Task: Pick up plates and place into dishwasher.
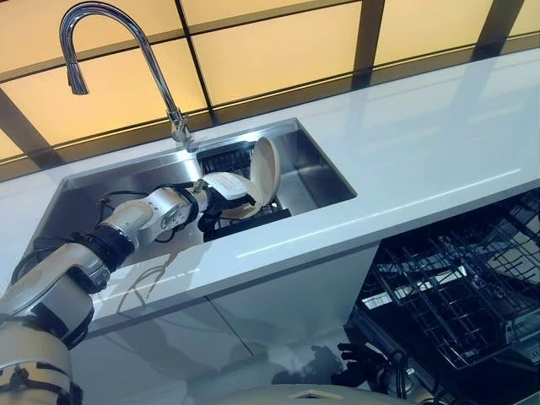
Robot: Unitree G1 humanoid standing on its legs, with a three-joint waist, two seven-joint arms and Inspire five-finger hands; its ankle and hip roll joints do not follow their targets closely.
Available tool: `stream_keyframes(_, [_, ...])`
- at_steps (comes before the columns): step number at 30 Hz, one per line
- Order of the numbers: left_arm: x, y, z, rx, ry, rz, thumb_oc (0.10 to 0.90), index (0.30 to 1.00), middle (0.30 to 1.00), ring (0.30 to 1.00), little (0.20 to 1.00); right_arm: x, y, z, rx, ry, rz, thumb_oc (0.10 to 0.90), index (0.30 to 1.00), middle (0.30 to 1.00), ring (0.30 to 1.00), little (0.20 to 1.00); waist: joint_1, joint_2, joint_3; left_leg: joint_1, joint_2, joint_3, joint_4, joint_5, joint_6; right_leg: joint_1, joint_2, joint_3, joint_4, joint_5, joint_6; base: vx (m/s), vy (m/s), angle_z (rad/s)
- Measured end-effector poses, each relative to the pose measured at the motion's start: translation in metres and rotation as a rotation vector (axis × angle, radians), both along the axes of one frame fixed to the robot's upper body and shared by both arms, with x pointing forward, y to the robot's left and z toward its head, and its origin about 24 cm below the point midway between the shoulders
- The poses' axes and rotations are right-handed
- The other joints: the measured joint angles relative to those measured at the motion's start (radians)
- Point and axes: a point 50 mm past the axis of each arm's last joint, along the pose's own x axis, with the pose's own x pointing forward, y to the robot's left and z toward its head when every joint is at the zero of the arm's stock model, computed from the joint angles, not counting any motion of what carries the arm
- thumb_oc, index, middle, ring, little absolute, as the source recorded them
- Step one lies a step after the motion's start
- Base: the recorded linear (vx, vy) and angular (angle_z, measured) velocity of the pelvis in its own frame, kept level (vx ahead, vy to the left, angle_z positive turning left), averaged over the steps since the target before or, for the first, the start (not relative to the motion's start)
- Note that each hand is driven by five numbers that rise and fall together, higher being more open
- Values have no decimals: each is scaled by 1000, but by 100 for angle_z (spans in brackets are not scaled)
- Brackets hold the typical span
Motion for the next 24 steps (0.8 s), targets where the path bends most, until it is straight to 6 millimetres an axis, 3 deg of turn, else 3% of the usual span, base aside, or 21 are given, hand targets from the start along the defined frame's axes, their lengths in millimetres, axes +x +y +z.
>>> stream_keyframes(15, [7,24,-30,-107,-124,121,800,900,900,900,900,7,0,5,13,-55,-11,800,900,900,900,900,-26,3,37,-19,8,28,0,-7,-4,-30,7,30,0,11,-5,25,33,-6])
stream_keyframes(24, [14,36,-25,-204,-308,205,800,900,900,900,900,22,0,11,22,-107,-29,800,900,900,900,900,-34,-4,95,-59,7,50,0,-7,-2,-78,8,55,0,21,-1,-26,47,-8])
